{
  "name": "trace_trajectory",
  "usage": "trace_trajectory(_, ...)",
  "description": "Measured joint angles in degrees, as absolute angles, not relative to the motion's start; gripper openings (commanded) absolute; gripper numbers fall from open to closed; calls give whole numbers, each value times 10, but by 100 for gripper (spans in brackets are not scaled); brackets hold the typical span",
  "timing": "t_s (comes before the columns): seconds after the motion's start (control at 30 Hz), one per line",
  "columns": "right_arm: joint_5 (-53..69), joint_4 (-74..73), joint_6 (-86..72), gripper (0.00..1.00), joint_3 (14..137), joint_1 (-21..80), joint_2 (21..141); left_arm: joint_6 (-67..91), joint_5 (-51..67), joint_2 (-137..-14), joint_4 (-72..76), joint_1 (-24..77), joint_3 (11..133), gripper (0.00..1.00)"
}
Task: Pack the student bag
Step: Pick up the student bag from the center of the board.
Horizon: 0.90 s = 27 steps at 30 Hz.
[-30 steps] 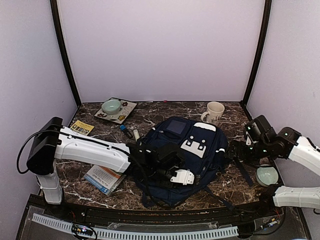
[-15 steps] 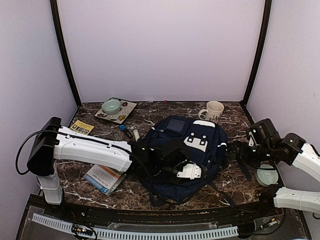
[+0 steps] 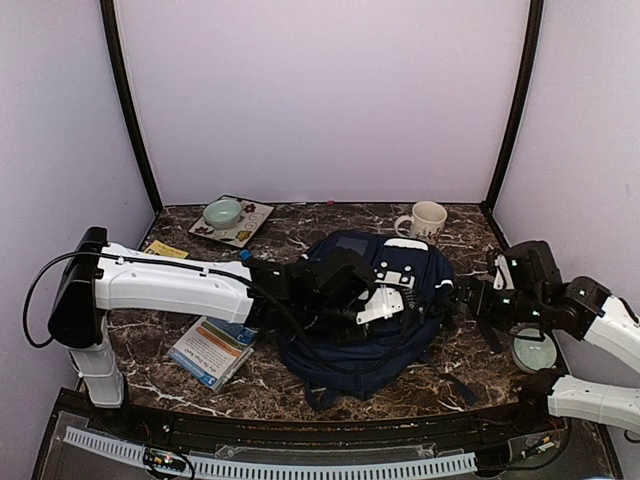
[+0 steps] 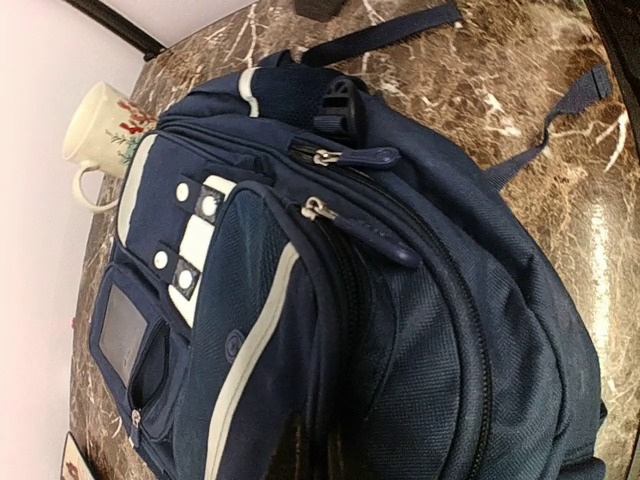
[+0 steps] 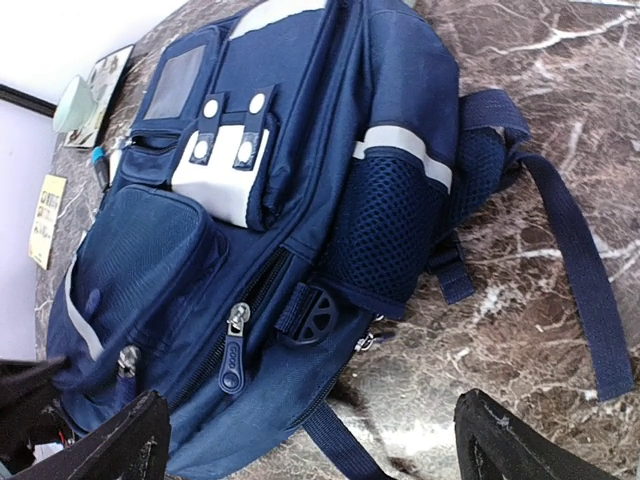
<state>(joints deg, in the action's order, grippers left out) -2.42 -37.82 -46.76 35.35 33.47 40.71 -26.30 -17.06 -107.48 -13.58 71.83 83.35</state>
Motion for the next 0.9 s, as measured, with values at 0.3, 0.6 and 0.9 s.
trace_trajectory(0.3,32,-319,-418,99,331,335,398,-179,-150,-1020,-137,664,834,0)
trace_trajectory(0.6,69,-273,-403,94,285,335,378,-111,-128,-1009,-138,645,833,0)
trace_trajectory(0.9,44,-249,-396,84,256,336,380,-48,-113,-1002,-138,631,833,0)
